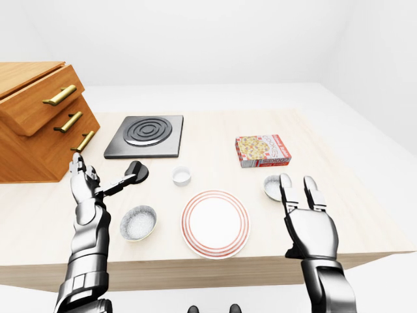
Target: Pick the akita bowl next to the plate and place it on the plate.
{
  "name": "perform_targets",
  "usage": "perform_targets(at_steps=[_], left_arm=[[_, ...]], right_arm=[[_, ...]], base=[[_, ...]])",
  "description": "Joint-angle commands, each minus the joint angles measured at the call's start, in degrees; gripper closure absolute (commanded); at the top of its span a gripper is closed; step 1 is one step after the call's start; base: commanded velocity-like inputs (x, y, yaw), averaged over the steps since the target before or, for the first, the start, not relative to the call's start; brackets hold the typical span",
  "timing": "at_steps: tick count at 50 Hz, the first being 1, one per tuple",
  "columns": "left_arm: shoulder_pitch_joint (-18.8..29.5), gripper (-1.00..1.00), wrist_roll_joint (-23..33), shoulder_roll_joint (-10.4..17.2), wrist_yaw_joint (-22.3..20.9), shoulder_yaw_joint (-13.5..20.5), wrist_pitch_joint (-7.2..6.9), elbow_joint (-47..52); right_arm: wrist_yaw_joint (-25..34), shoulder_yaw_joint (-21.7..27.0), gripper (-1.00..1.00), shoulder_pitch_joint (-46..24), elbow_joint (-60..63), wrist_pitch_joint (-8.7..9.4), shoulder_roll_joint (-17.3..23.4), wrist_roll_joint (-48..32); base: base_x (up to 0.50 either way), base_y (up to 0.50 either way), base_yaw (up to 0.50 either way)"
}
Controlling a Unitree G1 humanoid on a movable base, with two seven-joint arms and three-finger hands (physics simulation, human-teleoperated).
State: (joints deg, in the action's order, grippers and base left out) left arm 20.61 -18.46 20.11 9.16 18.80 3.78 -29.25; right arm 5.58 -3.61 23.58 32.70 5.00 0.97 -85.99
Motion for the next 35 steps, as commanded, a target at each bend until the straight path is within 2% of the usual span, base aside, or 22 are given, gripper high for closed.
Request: perform_targets(at_steps=[1, 5, 6, 8, 9, 11, 13, 17, 18, 21, 22, 23, 24, 26, 28, 29, 32, 35], left_arm=[[0.55, -1.00, 0.11, -0.01, -0.24, -0.16, 1.13, -1.74], [0.60, -1.00, 0.10, 0.00, -0.08, -0.38, 1.22, -1.88], [-0.21, -1.00, -0.06, -0.05, 0.53, -0.43, -0.64, 0.90], [-0.42, -1.00, 0.01, -0.12, 0.56, -0.32, -1.01, 1.49], [-0.02, -1.00, 0.22, -0.18, 0.26, -0.25, -0.14, 0.19], [0.03, -1.00, 0.24, -0.20, 0.29, -0.24, -0.19, 0.19], [0.17, -1.00, 0.26, -0.15, 0.03, -0.18, 0.37, -0.58], [0.07, -1.00, 0.32, -0.22, 0.14, -0.25, 0.29, -0.35], [-0.17, -1.00, 0.24, -0.23, 0.40, -0.29, -0.49, 0.70], [-0.41, -1.00, 0.35, -0.40, 0.54, -0.24, -0.96, 1.48], [0.00, -1.00, 0.45, -0.38, 0.13, -0.16, 0.12, -0.09], [0.05, -1.00, 0.45, -0.36, 0.09, -0.15, 0.26, -0.30], [0.08, -1.00, 0.42, -0.33, 0.10, -0.18, 0.28, -0.35], [-0.38, -1.00, 0.30, -0.32, 0.50, -0.25, -0.94, 1.37], [0.10, -1.00, 0.51, -0.36, 0.13, -0.22, 0.29, -0.40], [-0.09, -1.00, 0.43, -0.36, 0.36, -0.27, -0.31, 0.39], [0.27, -1.00, 0.50, -0.32, -0.02, -0.27, 0.75, -1.04], [0.09, -1.00, 0.43, -0.29, 0.17, -0.38, 0.28, -0.38]], right_arm=[[0.63, 0.53, -1.00, -3.39, -1.64, 0.00, 0.98, -1.67], [1.22, 1.66, -1.00, -4.81, -1.67, 0.00, 0.87, -1.22], [1.29, 1.96, -1.00, -4.91, -1.75, 0.00, 0.85, -1.21], [1.05, 2.22, -1.00, -5.02, -2.03, 0.00, 0.80, -1.17], [0.76, 2.71, -1.00, -5.32, -2.56, 0.00, 0.78, -0.81], [0.67, 3.12, -1.00, -5.53, -2.90, 0.00, 0.76, -0.85], [0.64, 3.40, -1.00, -5.68, -2.93, 0.00, 0.65, -0.77], [-0.09, 3.81, -1.00, -6.44, -4.34, 0.00, 0.68, -0.51], [-0.31, 3.95, -1.00, -6.70, -4.74, 0.00, 0.73, -0.46], [-0.90, 4.34, -1.00, -7.57, -6.00, 0.00, 1.00, -0.43], [-0.80, 4.37, -1.00, -7.73, -6.25, 0.00, 1.07, -0.51], [-0.80, 4.42, -1.00, -7.92, -6.43, 0.00, 1.09, -0.49], [-0.79, 4.44, -1.00, -8.16, -6.51, 0.00, 1.13, -0.53], [-1.36, 4.48, -1.00, -8.45, -7.26, 0.00, 1.09, -0.34], [-2.12, 4.43, -1.00, -8.85, -8.23, 0.00, 1.20, -0.04], [-2.01, 4.54, -1.00, -9.15, -8.24, 0.00, 1.28, 0.19], [-2.49, 4.81, -1.00, -9.87, -9.42, 0.00, 1.49, 0.55], [-3.85, 5.06, -1.00, -10.69, -11.83, 0.00, 1.76, 1.08]], base=[[0.00, 0.00, 0.00], [0.00, 0.00, 0.00], [0.00, 0.00, 0.00], [0.00, 0.00, 0.00], [0.00, 0.00, 0.00], [0.00, 0.00, 0.00], [0.00, 0.00, 0.00], [0.00, 0.00, 0.00], [0.00, 0.00, 0.00], [0.00, 0.00, 0.00], [0.00, 0.00, 0.00], [0.00, 0.00, 0.00], [0.00, 0.00, 0.00], [0.00, 0.00, 0.00], [0.00, 0.00, 0.00], [0.00, 0.00, 0.00], [0.00, 0.00, 0.00], [0.00, 0.00, 0.00]])
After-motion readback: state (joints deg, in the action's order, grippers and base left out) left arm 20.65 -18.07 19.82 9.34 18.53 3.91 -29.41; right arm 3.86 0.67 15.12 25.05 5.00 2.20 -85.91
